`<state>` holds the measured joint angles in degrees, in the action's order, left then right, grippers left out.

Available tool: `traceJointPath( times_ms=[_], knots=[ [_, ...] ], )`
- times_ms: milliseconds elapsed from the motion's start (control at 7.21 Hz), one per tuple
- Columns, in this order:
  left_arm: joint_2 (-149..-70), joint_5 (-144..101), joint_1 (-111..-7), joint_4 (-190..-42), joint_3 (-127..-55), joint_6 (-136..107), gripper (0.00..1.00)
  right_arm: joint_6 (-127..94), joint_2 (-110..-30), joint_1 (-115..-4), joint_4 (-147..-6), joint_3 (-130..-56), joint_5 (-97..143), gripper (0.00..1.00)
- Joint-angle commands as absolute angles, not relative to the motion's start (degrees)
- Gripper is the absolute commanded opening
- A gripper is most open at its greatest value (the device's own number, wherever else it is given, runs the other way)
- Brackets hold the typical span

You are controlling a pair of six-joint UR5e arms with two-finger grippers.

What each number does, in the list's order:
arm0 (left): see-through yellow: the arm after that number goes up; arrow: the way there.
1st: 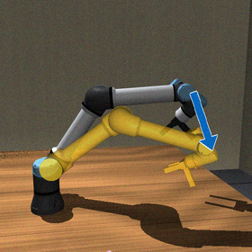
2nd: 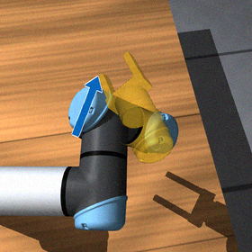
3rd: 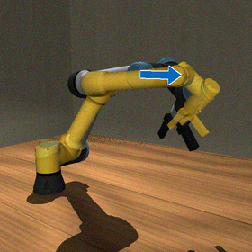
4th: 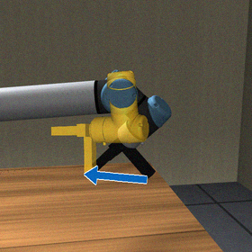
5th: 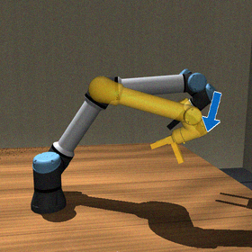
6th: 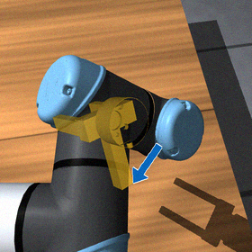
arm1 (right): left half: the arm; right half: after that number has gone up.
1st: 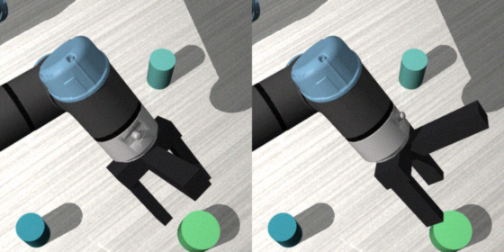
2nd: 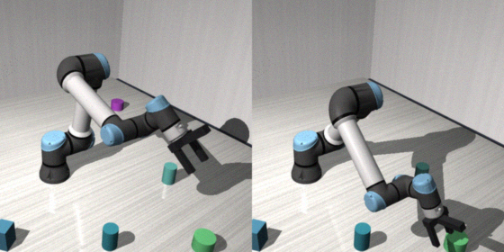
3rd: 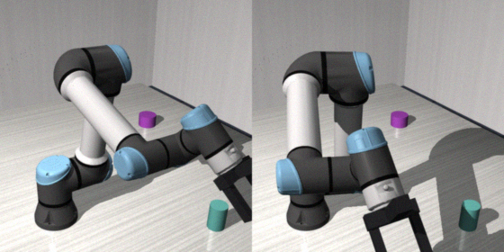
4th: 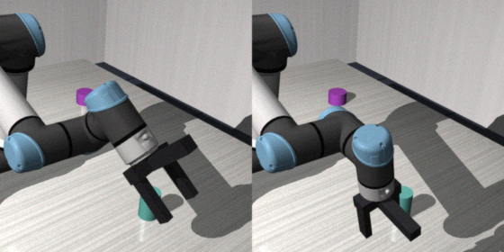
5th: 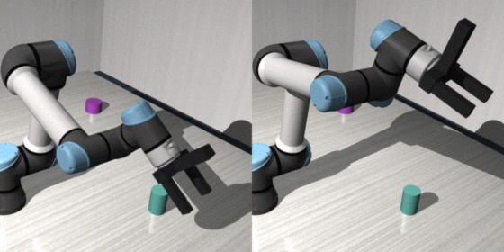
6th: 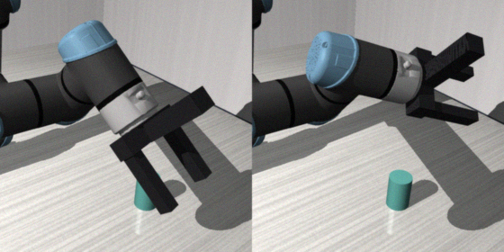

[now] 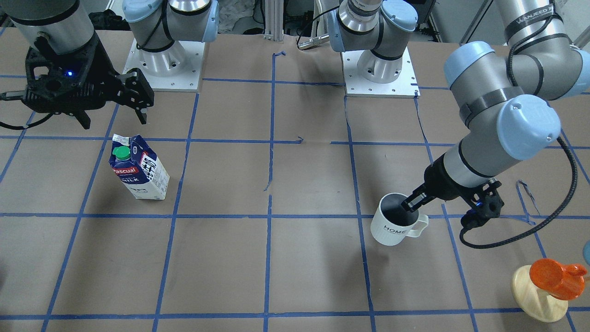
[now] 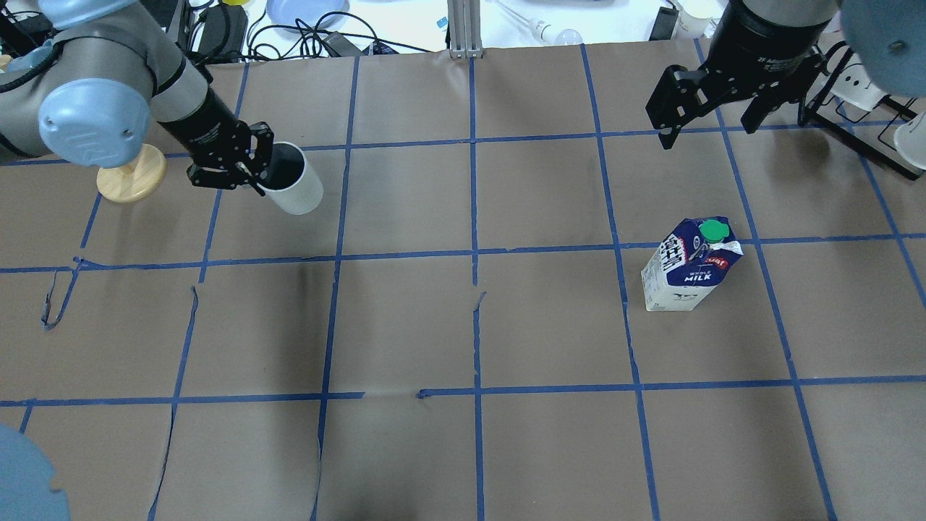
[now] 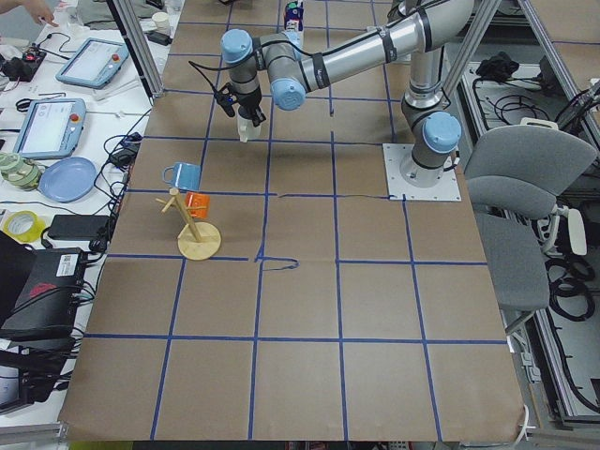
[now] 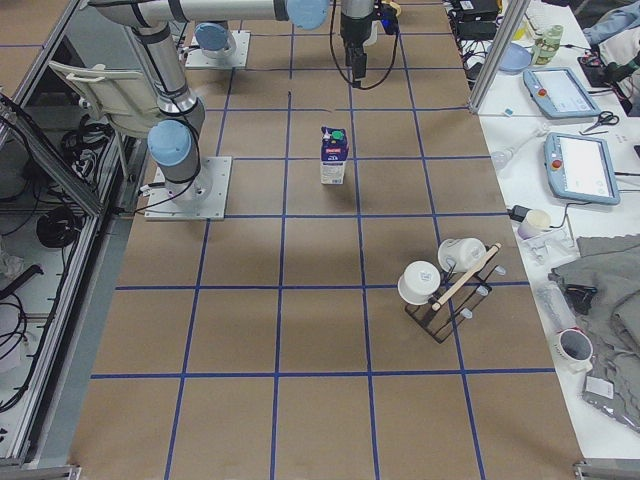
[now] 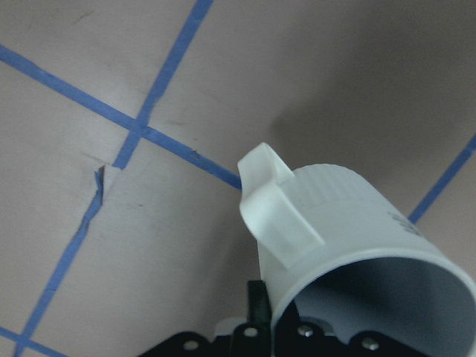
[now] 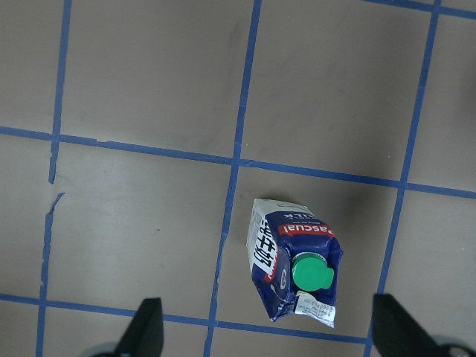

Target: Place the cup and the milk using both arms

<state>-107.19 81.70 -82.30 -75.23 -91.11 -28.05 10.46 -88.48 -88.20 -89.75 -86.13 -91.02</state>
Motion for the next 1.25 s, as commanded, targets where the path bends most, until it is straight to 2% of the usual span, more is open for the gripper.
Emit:
traceJointPath(
  times_ms=[0,555,1110],
  knots=[
    [-110.1,80.9,-89.1,-73.8,-89.0,-37.7,0.00,10.5,-88.4,-88.2,-89.7,-86.1,-91.1,1.00],
    [-116.7,79.6,-98.1,-69.9,-86.9,-49.1,0.00,10.5,-88.5,-88.2,-89.7,-86.1,-91.1,1.00],
    [-119.8,78.5,-103.1,-65.5,-86.6,-57.0,0.00,10.5,-88.4,-88.2,-89.7,-86.1,-91.1,1.00]
  ],
)
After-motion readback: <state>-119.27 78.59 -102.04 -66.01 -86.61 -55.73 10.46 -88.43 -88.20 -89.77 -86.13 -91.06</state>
